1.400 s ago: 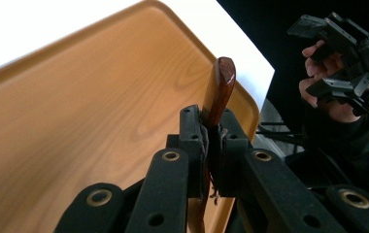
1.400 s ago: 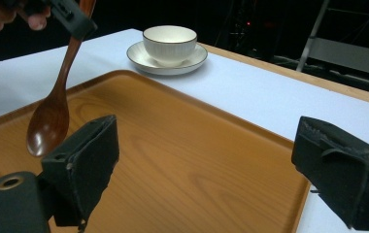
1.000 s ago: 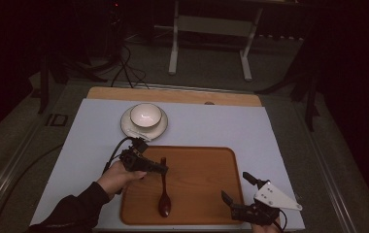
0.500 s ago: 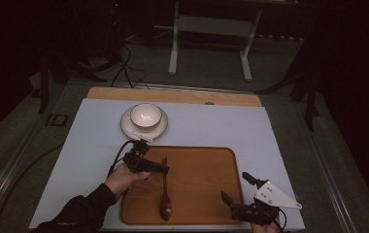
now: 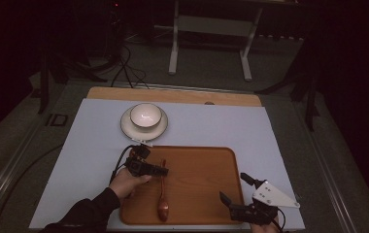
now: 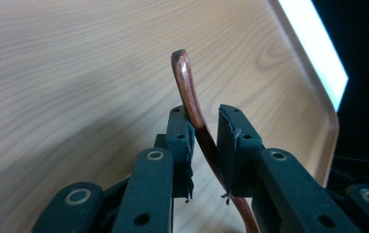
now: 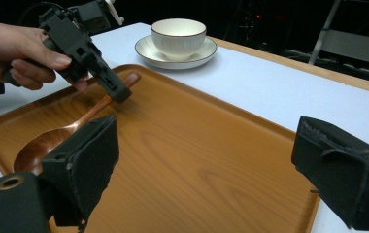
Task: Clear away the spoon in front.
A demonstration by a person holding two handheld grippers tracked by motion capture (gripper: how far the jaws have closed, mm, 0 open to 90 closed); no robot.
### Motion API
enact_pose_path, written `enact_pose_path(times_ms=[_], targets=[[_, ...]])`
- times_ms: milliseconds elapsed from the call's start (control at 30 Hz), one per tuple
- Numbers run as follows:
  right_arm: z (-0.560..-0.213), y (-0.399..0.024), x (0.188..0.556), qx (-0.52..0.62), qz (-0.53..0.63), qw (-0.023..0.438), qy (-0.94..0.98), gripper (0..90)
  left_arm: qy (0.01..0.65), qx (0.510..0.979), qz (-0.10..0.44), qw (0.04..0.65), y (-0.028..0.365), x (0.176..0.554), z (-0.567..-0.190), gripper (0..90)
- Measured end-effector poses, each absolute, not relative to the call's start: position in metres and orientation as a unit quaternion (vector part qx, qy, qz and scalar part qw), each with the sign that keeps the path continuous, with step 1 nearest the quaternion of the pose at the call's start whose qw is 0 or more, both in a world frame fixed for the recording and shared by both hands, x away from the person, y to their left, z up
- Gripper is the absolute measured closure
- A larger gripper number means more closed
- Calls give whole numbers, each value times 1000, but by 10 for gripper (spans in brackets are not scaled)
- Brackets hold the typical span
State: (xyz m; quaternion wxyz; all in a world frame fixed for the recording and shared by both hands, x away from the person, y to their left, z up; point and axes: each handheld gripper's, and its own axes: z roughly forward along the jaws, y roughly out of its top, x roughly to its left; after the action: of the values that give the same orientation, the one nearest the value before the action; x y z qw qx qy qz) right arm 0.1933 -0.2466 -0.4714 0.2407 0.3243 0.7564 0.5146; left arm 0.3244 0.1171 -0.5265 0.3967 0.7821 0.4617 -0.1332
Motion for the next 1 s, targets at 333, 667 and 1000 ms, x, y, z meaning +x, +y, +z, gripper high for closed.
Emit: enact_pose_path(times_ms=[333, 667, 1000], targets=[[-471, -247, 193, 322, 515, 239, 758, 117, 501, 766, -99, 390, 119, 323, -541, 682], [-471, -246, 193, 321, 514, 243, 757, 117, 500, 774, -61, 383, 118, 321, -537, 589], [-471, -247, 193, 321, 516, 243, 756, 117, 513, 775, -11, 368, 121, 321, -534, 568]])
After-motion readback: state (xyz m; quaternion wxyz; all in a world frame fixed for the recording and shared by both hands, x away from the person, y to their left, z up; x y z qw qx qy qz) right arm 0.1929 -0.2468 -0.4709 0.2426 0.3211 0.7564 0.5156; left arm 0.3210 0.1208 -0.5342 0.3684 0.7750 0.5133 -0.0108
